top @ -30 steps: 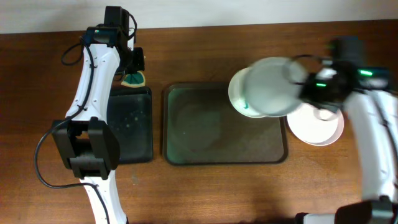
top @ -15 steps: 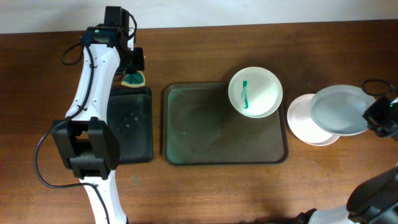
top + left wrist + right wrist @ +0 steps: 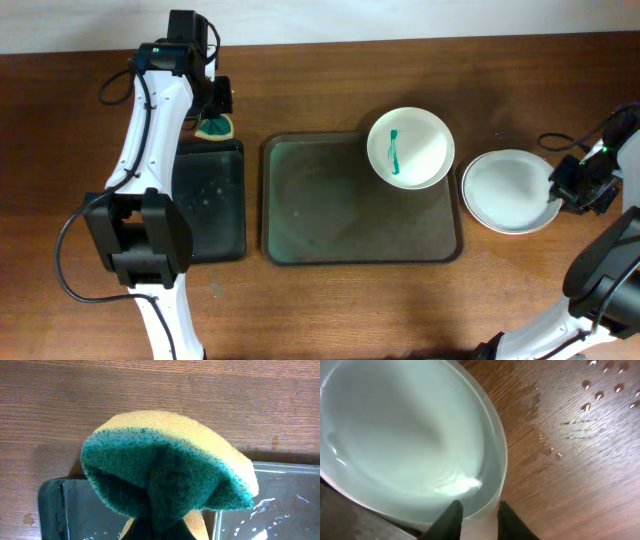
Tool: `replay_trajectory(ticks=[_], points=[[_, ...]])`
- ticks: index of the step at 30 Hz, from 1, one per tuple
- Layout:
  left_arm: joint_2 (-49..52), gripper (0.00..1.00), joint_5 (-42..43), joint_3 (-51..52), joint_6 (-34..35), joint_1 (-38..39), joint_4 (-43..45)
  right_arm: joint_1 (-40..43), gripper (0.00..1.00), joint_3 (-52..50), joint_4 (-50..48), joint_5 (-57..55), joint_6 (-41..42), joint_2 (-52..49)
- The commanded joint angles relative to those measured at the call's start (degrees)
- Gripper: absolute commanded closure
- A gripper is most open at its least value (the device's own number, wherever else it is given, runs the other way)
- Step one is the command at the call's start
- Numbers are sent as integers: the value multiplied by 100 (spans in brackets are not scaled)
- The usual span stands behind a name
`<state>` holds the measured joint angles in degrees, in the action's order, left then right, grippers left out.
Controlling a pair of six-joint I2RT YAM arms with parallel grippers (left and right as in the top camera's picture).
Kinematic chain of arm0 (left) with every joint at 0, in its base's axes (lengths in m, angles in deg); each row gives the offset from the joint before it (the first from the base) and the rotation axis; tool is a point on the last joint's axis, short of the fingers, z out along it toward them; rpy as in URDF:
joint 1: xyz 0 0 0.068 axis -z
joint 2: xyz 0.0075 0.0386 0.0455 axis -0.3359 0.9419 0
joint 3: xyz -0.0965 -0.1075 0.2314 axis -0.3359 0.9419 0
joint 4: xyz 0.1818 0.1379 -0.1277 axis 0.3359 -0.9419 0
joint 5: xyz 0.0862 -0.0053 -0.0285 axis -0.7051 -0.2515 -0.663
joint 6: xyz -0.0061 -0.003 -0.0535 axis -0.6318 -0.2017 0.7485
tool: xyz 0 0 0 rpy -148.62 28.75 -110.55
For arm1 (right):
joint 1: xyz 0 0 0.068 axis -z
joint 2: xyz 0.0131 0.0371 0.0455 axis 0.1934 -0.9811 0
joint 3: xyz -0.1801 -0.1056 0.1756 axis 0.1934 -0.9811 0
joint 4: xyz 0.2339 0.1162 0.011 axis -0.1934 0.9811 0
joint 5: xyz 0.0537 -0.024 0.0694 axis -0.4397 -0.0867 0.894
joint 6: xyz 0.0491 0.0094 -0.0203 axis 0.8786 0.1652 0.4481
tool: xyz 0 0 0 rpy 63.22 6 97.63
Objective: Clean dirty plates on tray and stack at the side
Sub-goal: 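Lower the plate onto the plate beside the tray and release, then grasp the last plate rim with right gripper and drag it to tray center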
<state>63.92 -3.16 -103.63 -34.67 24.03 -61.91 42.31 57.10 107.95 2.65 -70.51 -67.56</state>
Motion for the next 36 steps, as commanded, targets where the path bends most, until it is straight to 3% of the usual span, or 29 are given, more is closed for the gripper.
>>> replay_trajectory(ticks=[1, 6, 9, 12, 17, 22, 32, 36], points=[[-35, 100, 66, -116, 68, -17, 17, -125, 65, 223, 120, -48, -17, -9], [-35, 100, 66, -116, 70, -17, 17, -656, 65, 800, 225, 673, -662, -9], [-35, 100, 63, -116, 70, -17, 17, -1255, 57, 866, -245, 1377, -1147, -9], [-35, 100, 63, -116, 68, -17, 39, -2085, 48, 844, -1104, 1049, -1281, -197], [-35, 100, 63, -116, 68, -17, 52, -2728, 48, 844, -1646, 595, -1327, -835], [-35, 100, 63, -116, 68, -17, 57, -2852, 52, 844, -1860, 433, -1342, -1294], [-35, 100, 63, -116, 66, -17, 57, -2850, 52, 859, -2173, 44, -1340, -1329], [-35, 100, 63, -116, 66, -20, 57, -2852, 56, 846, -2271, 33, -1342, -1403]])
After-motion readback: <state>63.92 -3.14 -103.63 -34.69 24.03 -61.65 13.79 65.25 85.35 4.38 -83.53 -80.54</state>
